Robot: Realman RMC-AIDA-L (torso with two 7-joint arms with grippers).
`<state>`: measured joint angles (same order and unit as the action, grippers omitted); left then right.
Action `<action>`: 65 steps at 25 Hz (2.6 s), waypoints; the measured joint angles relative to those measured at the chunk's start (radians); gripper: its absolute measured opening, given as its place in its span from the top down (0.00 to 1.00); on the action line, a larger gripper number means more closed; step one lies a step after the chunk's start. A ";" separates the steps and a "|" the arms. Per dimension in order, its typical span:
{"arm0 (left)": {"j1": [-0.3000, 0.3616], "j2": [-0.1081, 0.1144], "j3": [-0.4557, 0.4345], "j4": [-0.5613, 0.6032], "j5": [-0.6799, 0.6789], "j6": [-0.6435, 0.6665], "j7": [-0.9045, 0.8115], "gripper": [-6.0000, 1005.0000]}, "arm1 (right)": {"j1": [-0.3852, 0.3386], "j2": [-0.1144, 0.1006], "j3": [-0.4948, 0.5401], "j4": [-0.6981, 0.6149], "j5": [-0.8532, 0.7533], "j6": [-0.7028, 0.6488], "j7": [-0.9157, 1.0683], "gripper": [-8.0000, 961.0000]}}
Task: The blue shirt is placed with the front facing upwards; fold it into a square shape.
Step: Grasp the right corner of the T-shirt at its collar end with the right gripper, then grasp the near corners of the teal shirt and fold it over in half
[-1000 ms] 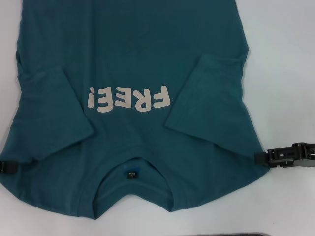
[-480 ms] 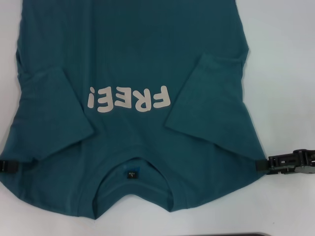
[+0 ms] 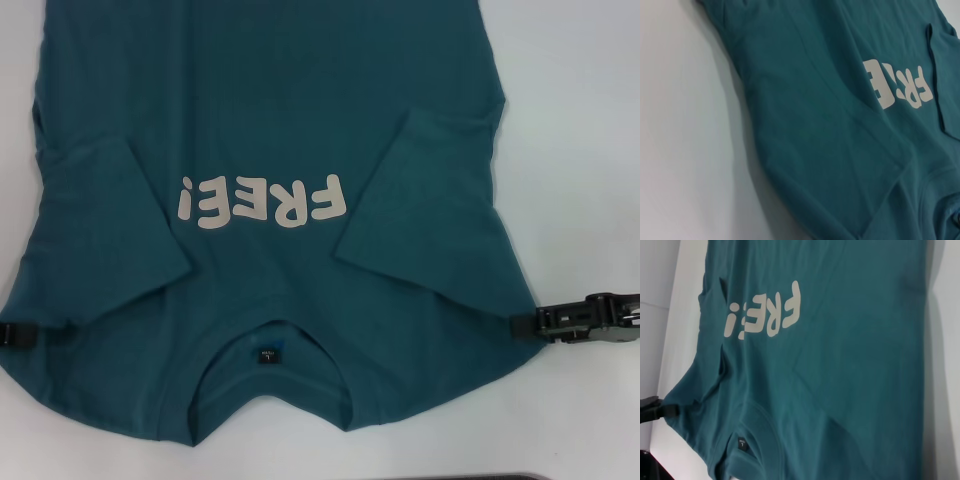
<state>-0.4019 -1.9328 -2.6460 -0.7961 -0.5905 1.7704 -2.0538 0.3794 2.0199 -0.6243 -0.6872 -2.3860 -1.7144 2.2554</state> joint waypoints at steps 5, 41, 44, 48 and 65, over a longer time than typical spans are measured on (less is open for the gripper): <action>0.000 0.000 0.001 0.000 0.000 -0.005 0.000 0.97 | 0.002 0.002 -0.007 0.005 0.001 -0.014 -0.007 0.35; -0.010 0.003 0.003 0.002 0.000 -0.007 0.000 0.96 | 0.012 0.005 0.002 0.010 -0.001 0.018 -0.022 0.92; -0.012 0.010 0.006 0.002 0.000 0.005 0.000 0.96 | -0.003 -0.003 0.016 0.014 0.003 0.006 -0.049 0.97; -0.012 0.025 0.008 0.002 0.017 0.042 -0.001 0.96 | -0.030 -0.011 0.070 0.024 0.004 -0.039 -0.110 0.97; 0.014 0.057 0.009 0.002 0.074 0.131 0.024 0.96 | -0.132 -0.011 0.180 0.067 0.001 -0.107 -0.222 0.96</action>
<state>-0.3876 -1.8759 -2.6368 -0.7945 -0.5167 1.9014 -2.0301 0.2470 2.0091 -0.4442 -0.6200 -2.3853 -1.8209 2.0336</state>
